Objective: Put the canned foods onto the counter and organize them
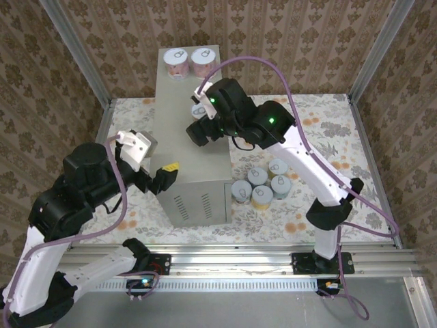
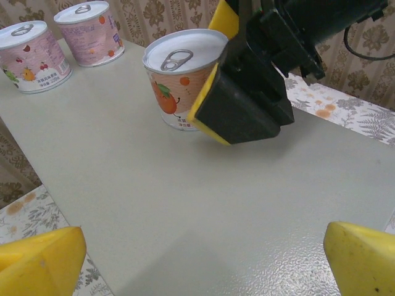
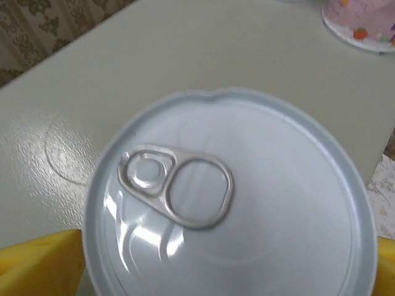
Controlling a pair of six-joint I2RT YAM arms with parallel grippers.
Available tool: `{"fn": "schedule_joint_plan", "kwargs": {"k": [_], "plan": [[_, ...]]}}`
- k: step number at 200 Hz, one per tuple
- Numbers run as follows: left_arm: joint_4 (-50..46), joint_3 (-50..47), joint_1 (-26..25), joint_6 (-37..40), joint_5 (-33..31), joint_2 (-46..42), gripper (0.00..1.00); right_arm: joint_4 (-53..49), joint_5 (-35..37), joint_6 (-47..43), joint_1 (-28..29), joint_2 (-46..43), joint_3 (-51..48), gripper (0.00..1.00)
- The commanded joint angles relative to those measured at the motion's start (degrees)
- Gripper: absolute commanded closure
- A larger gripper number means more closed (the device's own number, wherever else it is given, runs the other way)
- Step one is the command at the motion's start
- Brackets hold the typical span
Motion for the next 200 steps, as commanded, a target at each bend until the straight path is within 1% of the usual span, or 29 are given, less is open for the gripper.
{"fn": "schedule_joint_plan", "kwargs": {"k": [1, 24, 43, 52, 62, 75, 112, 133, 174, 200], "plan": [[1.04, 0.06, 0.52, -0.44, 1.07, -0.73, 0.00, 4.81, 1.93, 1.52, 0.40, -4.35, -4.22, 0.04], [1.21, 0.13, 0.52, -0.50, 1.25, -0.67, 0.00, 7.48, 1.81, 2.32, 0.48, -6.02, -8.25, 0.06], [1.26, 0.30, 0.53, -0.50, 1.34, -0.48, 0.00, 8.96, 2.12, 2.90, 0.55, -6.60, -9.89, 0.10], [1.23, 0.43, 0.51, -0.52, 1.33, -0.34, 0.00, 9.59, 2.38, 3.10, 0.61, -6.64, -10.51, 0.14], [1.29, 0.56, 0.51, -0.49, 1.36, -0.25, 0.00, 10.24, 3.01, 3.33, 0.53, -6.62, -10.96, 0.18], [1.30, 0.64, 0.52, -0.46, 1.26, -0.24, 0.00, 11.09, 3.68, 3.59, 0.38, -6.44, -11.33, 0.22], [1.29, 0.90, 0.51, -0.16, 1.01, -0.03, 0.00, 13.36, 3.68, 3.30, -1.90, -5.04, -10.54, 0.29], [1.25, 0.88, 0.53, -0.09, 0.81, 0.02, 0.00, 14.13, 2.26, 2.65, -3.94, -3.23, -8.65, 0.30], [1.11, 0.84, 0.57, 0.46, 0.21, 0.25, 0.00, 13.80, 0.21, 1.31, -6.81, 2.02, -3.04, 0.30], [1.20, 0.81, 0.69, 0.61, 0.19, 0.50, 0.00, 13.86, 0.15, 1.38, -8.48, 5.10, 0.02, 0.30]]}}
